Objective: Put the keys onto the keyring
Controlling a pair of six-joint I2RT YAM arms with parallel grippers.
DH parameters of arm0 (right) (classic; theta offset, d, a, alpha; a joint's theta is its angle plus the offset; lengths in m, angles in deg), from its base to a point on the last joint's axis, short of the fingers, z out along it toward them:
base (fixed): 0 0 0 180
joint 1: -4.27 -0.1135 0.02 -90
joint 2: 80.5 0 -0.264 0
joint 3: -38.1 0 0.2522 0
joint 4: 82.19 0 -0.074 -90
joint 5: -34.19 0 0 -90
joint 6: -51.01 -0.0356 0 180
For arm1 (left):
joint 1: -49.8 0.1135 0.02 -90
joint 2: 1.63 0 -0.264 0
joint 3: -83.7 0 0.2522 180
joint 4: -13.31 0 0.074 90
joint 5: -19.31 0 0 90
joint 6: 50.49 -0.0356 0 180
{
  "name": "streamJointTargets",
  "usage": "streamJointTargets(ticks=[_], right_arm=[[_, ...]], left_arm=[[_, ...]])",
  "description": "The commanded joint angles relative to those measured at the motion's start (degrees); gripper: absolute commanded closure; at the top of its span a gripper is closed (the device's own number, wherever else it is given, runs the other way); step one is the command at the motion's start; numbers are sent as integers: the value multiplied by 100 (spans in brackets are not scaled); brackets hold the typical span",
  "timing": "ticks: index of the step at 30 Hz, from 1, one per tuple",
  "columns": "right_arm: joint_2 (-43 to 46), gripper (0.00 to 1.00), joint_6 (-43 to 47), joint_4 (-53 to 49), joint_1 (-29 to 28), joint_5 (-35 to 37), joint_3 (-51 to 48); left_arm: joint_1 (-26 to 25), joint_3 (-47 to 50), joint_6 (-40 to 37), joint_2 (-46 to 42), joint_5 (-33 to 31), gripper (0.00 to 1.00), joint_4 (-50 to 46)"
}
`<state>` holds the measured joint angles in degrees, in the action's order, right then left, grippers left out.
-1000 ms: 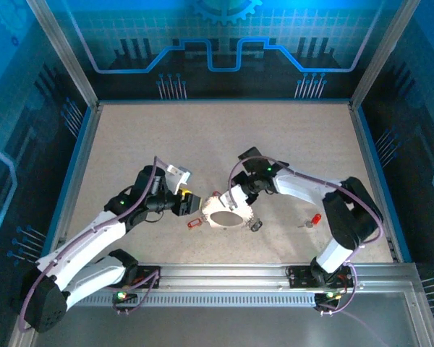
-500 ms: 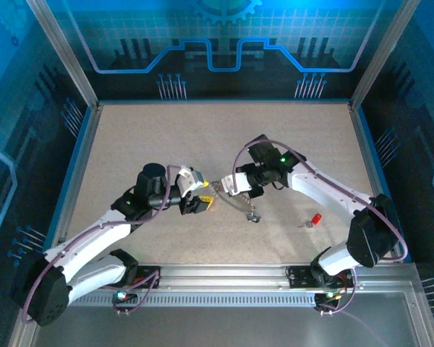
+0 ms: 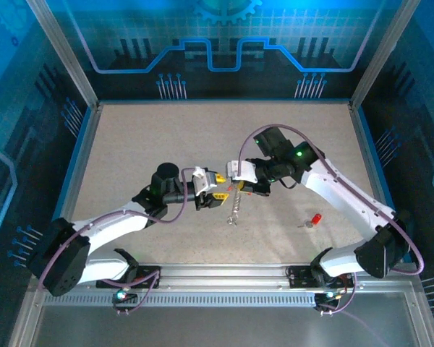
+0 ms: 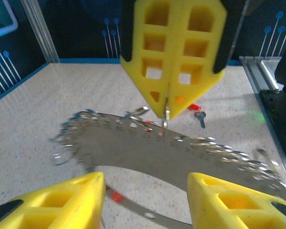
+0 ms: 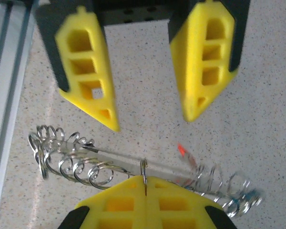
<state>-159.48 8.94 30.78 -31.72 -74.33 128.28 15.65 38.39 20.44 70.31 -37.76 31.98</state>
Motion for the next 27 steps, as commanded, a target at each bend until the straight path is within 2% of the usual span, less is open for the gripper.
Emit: streamJointTargets(ticks=[1, 6, 13, 21, 27], right_arm=[[280, 100, -59, -166, -79, -315, -143], [357, 100, 46, -167, -174, -241, -233], [364, 100, -33, -183, -315, -37, -208], [430, 100, -243, 48, -422, -77, -250], [426, 100, -385, 254, -508, -84, -259]], left_arm=[[-76, 110, 274, 159, 381, 52, 1103], [-172, -71, 212, 134, 665, 55, 902], [-337, -416, -195, 4, 815, 61, -259], [-346, -433, -83, -53, 667, 71, -275], [-362, -510, -141, -110, 534, 73, -466]])
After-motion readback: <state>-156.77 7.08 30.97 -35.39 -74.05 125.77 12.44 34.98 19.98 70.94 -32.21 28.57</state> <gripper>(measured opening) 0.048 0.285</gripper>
